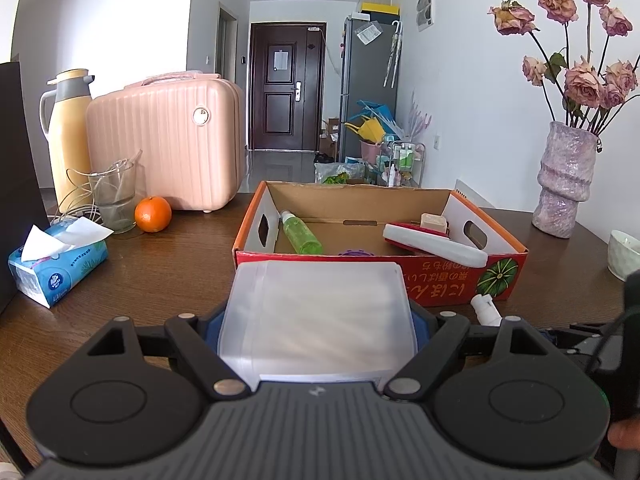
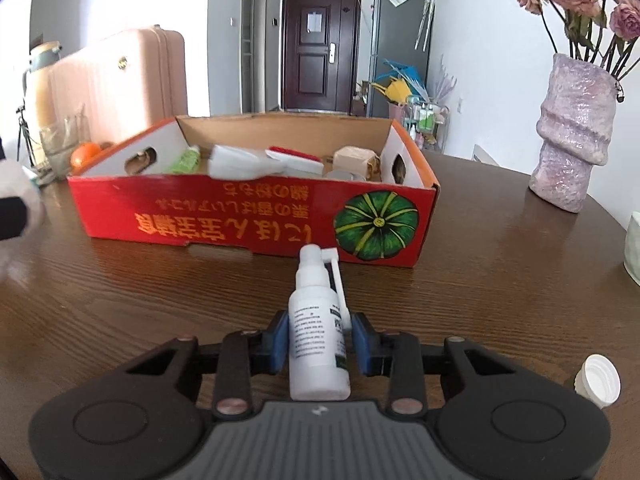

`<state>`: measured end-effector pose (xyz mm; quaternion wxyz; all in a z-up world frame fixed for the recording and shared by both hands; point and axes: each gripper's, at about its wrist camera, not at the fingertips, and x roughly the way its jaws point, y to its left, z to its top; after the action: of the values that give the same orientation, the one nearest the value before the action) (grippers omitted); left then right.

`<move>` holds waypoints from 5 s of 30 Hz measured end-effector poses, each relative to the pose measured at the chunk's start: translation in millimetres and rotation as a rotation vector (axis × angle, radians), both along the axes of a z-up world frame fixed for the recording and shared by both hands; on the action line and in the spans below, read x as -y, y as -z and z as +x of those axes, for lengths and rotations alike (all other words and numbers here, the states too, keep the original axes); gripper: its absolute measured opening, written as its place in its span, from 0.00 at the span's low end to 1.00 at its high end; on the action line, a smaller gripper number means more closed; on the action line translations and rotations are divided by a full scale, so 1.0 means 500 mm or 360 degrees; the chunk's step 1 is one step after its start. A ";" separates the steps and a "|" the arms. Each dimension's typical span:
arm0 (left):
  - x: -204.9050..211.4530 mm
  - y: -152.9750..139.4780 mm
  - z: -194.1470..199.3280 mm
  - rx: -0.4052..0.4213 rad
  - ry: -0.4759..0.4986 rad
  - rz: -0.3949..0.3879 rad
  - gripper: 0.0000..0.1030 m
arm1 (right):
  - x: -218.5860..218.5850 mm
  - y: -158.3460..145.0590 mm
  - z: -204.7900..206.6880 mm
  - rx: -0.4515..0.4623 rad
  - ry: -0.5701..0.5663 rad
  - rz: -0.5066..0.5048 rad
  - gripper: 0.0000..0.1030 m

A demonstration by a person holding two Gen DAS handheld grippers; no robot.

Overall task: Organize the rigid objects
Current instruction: 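Lift the spray bottle upright with the right gripper while the left gripper holds the container, then carry the container in the left gripper and spray bottle in the right gripper over the box, then lower both held items into the box and open both grippers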

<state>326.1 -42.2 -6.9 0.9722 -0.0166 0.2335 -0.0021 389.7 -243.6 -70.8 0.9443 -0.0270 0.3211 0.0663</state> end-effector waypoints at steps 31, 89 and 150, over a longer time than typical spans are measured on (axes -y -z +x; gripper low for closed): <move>0.023 -0.019 -0.045 0.0102 -0.0010 0.0050 0.80 | -0.010 -0.097 -0.195 0.0361 -0.0047 0.0242 0.32; 0.047 -0.068 0.211 0.0085 -0.0191 -0.0082 0.80 | 0.022 -0.154 0.092 0.0462 0.0089 0.0364 0.32; 0.027 0.010 0.456 -0.0098 -0.0230 0.0048 0.83 | 0.008 -0.095 0.315 0.0286 0.0054 0.0215 0.40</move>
<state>554.0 -55.9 -11.8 0.9624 -0.0188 0.2614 0.0720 547.0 -247.6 -23.4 0.9700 0.0364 0.2303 0.0691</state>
